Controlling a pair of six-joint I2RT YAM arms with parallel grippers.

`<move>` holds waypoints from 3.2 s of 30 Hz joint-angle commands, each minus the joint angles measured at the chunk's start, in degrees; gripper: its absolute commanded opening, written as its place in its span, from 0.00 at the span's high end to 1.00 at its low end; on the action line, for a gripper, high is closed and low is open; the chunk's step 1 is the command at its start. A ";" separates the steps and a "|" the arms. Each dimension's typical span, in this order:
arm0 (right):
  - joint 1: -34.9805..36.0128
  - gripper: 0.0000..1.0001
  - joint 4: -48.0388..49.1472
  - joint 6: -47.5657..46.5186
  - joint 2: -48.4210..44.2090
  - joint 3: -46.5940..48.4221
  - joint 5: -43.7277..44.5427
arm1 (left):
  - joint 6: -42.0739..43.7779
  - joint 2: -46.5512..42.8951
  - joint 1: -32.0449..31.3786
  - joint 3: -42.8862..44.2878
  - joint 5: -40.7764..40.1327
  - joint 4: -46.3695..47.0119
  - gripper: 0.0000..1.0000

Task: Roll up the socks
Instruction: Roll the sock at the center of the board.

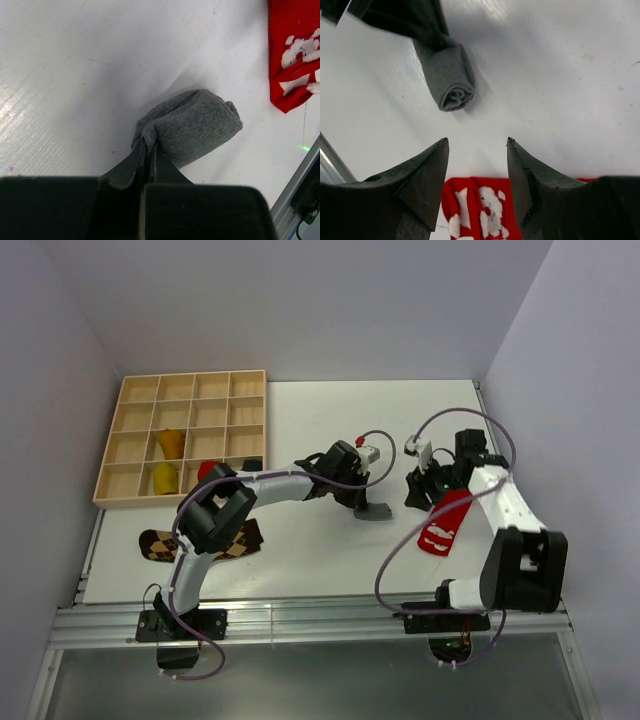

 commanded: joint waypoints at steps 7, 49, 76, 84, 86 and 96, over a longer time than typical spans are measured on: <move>4.14 0.36 8.87 -17.11 -18.87 -15.31 3.52 | 2.82 7.25 0.60 0.65 2.08 -13.40 1.00; 30.34 0.52 30.14 -18.10 -4.73 -21.56 29.28 | 2.82 9.53 2.27 1.79 11.65 -13.94 1.00; 29.38 0.87 18.72 -12.73 3.62 -12.42 23.56 | -6.59 -17.26 6.40 -27.11 -1.86 18.92 0.57; 27.97 0.87 11.00 -13.70 8.62 -6.98 20.93 | -1.42 -32.03 0.81 -41.80 -20.93 32.03 0.53; 27.53 0.87 7.49 -14.57 10.03 -4.35 19.71 | 2.36 -31.87 -2.37 -39.80 -26.83 29.76 0.51; 25.77 0.87 -2.37 -16.77 17.24 2.52 17.06 | 15.02 -23.00 -14.67 -31.26 -39.04 25.44 0.43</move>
